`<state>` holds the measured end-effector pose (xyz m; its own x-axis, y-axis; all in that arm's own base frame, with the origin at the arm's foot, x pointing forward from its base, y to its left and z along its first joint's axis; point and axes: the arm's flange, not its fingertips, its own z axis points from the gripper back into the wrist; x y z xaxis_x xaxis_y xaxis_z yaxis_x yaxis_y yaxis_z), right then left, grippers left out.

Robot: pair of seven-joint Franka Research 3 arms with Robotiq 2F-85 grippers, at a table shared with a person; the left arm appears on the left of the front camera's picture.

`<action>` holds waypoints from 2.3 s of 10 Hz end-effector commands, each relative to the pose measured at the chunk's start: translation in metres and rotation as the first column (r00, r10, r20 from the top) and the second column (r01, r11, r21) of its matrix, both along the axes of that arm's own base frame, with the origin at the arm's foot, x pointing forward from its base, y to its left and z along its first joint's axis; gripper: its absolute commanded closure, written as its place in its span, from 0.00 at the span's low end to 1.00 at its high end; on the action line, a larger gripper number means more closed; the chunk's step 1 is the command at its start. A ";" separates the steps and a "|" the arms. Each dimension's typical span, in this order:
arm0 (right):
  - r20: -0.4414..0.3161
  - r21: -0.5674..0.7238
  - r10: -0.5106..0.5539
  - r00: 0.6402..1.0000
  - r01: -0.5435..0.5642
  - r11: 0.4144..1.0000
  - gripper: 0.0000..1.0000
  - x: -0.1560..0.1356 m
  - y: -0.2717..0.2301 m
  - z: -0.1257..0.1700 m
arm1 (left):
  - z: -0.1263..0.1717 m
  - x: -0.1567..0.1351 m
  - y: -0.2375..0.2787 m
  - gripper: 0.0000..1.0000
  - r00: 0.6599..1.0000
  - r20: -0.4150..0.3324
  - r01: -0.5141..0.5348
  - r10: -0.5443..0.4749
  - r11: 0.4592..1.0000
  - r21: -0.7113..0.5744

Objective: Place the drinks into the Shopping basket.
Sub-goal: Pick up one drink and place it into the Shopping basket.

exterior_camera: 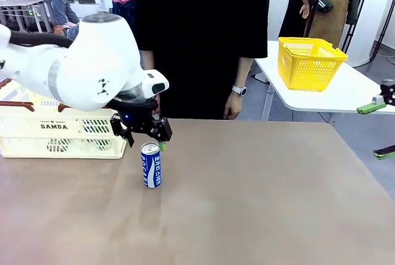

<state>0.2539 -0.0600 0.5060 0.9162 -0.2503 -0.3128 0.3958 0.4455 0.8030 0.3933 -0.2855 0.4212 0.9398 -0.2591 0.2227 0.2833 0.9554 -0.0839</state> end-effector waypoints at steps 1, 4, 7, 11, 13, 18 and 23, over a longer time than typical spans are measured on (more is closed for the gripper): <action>0.025 0.018 0.012 1.000 -0.012 1.000 0.00 0.002 0.000 0.002 | -0.006 0.008 -0.002 0.00 1.000 -0.020 0.010 -0.009 1.000 0.013; 0.025 0.018 0.012 1.000 -0.012 1.000 0.00 0.002 0.000 0.002 | -0.018 0.014 -0.005 0.00 0.998 -0.058 0.017 -0.016 1.000 0.026; 0.025 0.018 0.012 1.000 -0.012 1.000 0.00 0.002 0.000 0.002 | -0.028 0.015 -0.008 0.00 0.997 -0.067 0.036 -0.033 0.998 0.045; 0.025 0.018 0.012 1.000 -0.012 1.000 0.00 0.002 0.000 0.002 | -0.029 0.019 -0.007 1.00 0.996 -0.083 0.036 -0.031 0.998 0.058; 0.025 0.018 0.012 1.000 -0.012 1.000 0.00 0.002 0.000 0.002 | -0.029 0.020 -0.007 1.00 0.995 -0.090 0.045 -0.040 0.997 0.058; 0.025 0.018 0.012 1.000 -0.012 1.000 0.00 0.002 0.000 0.002 | -0.012 0.019 -0.001 1.00 0.991 -0.119 0.063 -0.060 0.998 0.021; 0.025 0.018 0.012 1.000 -0.012 1.000 0.00 0.002 0.000 0.002 | 0.185 -0.003 0.046 1.00 0.990 0.028 0.136 -0.137 0.990 0.030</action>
<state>0.2540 -0.0599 0.5059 0.9165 -0.2492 -0.3129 0.3954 0.4459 0.8030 0.3850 -0.2432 0.5912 0.9008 -0.3683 0.2301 0.3939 0.9160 -0.0759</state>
